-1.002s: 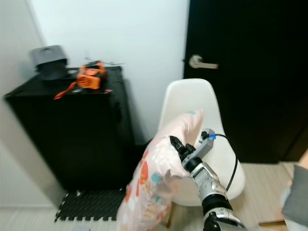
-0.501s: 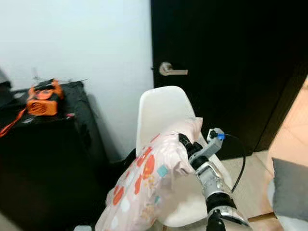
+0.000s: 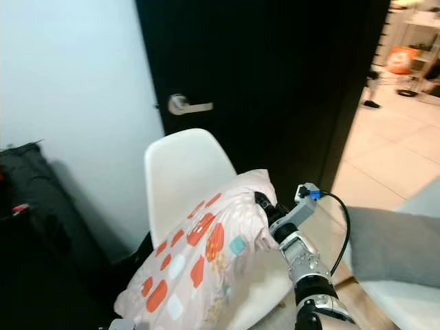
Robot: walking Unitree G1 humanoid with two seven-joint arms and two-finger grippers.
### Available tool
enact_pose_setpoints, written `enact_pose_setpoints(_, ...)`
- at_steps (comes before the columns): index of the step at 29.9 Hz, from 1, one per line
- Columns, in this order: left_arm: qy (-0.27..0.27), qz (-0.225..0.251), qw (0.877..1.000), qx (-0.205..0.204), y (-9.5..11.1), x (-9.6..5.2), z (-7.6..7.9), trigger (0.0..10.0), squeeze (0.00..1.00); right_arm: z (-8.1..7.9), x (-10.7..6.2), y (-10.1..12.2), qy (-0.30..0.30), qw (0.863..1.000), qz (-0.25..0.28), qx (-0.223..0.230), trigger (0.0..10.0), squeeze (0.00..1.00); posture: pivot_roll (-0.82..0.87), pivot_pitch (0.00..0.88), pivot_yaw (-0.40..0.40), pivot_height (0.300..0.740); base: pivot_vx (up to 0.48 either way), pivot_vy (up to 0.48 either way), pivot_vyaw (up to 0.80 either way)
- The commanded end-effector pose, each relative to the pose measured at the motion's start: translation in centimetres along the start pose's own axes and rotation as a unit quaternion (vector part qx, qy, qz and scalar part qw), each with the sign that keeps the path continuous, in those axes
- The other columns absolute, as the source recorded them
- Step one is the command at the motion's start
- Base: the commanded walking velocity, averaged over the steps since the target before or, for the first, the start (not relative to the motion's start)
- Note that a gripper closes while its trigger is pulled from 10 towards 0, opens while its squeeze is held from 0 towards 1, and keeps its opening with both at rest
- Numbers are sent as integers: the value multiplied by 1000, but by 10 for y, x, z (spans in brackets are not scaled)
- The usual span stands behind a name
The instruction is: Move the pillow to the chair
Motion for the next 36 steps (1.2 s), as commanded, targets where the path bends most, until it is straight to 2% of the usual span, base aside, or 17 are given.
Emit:
enact_pose_setpoints(1,1,-14,1000,5,-9,-1,-2,10000,0,-12,5,11,26,999,27,-21,10000,0,-128,29,40,740,0,-461,0)
enact_pose_setpoints(6,4,-14,1000,6,-9,-2,-3,10000,0,-17,6,3,35,999,16,-25,10000,0,-127,28,39,740,0,-460,0)
enact_pose_setpoints(9,22,-14,1000,2,-10,-2,-10,10000,0,-25,7,-10,52,997,-15,-61,10000,0,-129,26,36,740,0,0,0)
enact_pose_setpoints(12,23,-16,1000,7,-10,-2,-10,10000,0,-33,7,-29,69,990,-52,-115,10000,0,-130,24,35,740,0,0,0)
enact_pose_setpoints(15,22,-15,1000,7,-10,-2,-9,10000,0,-34,6,-34,70,987,-59,-134,10000,0,-130,23,33,740,0,0,0)
enact_pose_setpoints(17,21,-15,1000,6,-9,-2,-8,10000,0,-41,6,-43,84,982,-70,-156,10000,0,-130,20,30,740,0,0,781)
enact_pose_setpoints(25,19,-13,1000,3,-8,-1,-5,10000,0,-45,6,-47,98,979,-77,-160,10000,0,-131,20,28,740,0,0,781)
enact_pose_setpoints(36,23,-15,1000,2,-9,-1,-7,10000,0,-39,6,-38,79,981,-61,-165,10000,0,-131,19,32,740,0,0,781)
Point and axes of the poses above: a point about 5 cm out from each wrist's last joint towards the gripper, its own x axis pointing out of the wrist towards the gripper, its own y axis along the axis of the wrist's last joint, z = x × y, the point moved 6 cm from there along x, pointing out of the wrist towards the gripper, and after that the axes turned 6 degrees about -x, right-handed, at the moved point
